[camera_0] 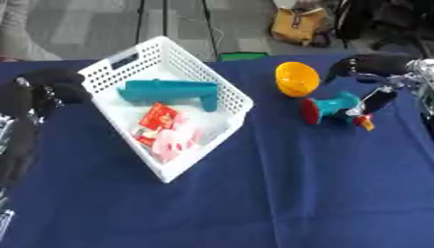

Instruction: Pick up objects on the table and place them in the box.

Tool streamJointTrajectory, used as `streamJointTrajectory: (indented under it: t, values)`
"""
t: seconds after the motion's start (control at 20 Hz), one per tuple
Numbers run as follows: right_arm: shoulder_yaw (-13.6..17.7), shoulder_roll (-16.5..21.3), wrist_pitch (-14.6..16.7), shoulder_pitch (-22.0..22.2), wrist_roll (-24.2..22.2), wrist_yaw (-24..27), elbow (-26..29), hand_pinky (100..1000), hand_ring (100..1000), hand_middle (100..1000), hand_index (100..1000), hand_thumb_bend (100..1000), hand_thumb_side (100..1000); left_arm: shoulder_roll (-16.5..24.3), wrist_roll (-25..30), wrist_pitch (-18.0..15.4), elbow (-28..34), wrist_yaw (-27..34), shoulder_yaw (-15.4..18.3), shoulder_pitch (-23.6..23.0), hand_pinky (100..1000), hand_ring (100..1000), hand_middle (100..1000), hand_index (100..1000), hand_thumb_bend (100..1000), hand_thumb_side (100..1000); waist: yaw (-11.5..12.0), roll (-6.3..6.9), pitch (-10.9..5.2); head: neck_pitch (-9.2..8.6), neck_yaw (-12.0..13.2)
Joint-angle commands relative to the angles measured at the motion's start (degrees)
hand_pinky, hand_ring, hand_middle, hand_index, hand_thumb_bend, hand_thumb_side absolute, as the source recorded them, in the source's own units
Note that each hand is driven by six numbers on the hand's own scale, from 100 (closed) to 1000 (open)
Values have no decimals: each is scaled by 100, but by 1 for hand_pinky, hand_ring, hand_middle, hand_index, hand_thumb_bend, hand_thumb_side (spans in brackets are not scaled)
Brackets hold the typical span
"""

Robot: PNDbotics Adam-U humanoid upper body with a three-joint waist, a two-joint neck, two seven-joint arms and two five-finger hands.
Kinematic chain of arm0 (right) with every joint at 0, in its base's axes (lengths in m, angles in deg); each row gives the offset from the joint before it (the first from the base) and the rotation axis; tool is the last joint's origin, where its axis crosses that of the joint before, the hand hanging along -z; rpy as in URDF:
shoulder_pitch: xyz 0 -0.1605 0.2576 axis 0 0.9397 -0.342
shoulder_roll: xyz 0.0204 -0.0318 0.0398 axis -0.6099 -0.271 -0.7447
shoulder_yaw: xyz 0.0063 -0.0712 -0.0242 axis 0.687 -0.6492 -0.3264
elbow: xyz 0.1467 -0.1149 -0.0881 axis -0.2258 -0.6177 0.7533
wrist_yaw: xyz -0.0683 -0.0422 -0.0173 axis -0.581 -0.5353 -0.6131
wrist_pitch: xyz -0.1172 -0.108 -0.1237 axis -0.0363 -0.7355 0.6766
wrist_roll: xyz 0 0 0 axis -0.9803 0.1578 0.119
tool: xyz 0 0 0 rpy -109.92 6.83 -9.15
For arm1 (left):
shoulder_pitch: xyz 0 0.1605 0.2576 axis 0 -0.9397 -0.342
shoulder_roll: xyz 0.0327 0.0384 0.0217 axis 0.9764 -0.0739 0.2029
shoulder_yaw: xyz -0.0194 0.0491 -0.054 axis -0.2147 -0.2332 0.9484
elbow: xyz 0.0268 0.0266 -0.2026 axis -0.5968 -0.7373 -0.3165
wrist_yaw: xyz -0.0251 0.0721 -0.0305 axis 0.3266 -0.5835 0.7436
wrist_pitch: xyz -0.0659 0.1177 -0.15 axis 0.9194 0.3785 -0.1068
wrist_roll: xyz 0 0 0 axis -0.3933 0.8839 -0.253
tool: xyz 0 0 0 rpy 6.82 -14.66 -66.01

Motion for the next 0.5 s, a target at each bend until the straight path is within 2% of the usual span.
streamJointTrajectory:
  t: [0.05,0.5]
  values:
    - [41,277,71,-72,-121,-8,73,936,933,782,841,504,443,141,-3,5,113,8,44,27,766,691,721,823,230,917,-9,0,-114,-2,11]
    - [29,167,55,-41,-38,-442,-179,940,938,772,831,508,459,131,-7,-6,113,8,47,32,766,692,721,823,229,918,17,22,-101,16,6]
